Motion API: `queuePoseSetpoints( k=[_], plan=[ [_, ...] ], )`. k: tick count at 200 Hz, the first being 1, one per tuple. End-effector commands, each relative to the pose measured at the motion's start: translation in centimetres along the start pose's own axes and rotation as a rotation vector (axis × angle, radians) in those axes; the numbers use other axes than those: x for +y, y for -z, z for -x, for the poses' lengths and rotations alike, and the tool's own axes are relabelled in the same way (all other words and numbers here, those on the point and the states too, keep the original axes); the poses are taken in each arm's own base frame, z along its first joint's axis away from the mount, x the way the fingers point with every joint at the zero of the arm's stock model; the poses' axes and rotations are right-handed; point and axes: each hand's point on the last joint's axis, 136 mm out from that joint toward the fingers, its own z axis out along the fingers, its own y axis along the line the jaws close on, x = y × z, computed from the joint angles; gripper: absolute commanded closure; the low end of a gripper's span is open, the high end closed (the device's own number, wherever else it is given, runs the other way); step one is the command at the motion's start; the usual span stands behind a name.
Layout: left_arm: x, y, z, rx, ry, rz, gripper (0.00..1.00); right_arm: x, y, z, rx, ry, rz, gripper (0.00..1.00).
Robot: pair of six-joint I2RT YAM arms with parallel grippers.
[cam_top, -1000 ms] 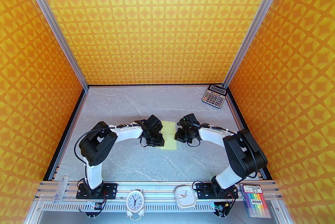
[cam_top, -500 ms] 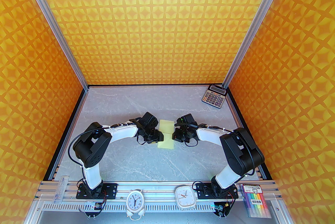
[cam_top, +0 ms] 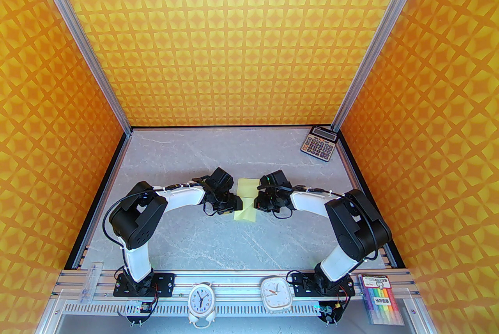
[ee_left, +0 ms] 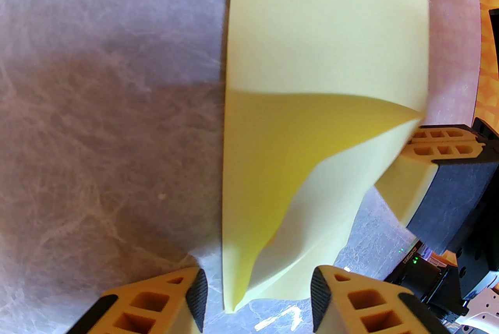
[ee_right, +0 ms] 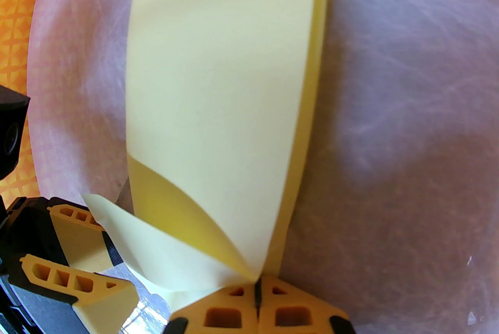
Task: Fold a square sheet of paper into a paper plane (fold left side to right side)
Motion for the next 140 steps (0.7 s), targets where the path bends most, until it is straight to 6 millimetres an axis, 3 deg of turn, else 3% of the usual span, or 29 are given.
queuePoseSetpoints(
  k=[1, 87, 129, 140],
  plan=[
    [1.2, -0.6, 0.8, -0.036, -0.001, 0.020, 0.50, -2.0, -1.2, -2.2, 0.078, -0.024, -0.080, 1.00],
    [-2.6, 0.6, 0.9, -0.054, -0.030, -0.196, 0.50, -2.4, -1.5, -2.6, 0.091, -0.026, -0.090, 1.00],
    [-2.2, 1.3, 0.7, -0.061, -0.031, -0.186, 0.49, -2.1, -1.4, -2.5, 0.093, -0.024, -0.080, 1.00],
    [-0.8, 2.2, 1.6, -0.089, -0.006, -0.152, 0.49, -2.1, -1.4, -2.5, 0.096, -0.023, -0.080, 1.00]
  ],
)
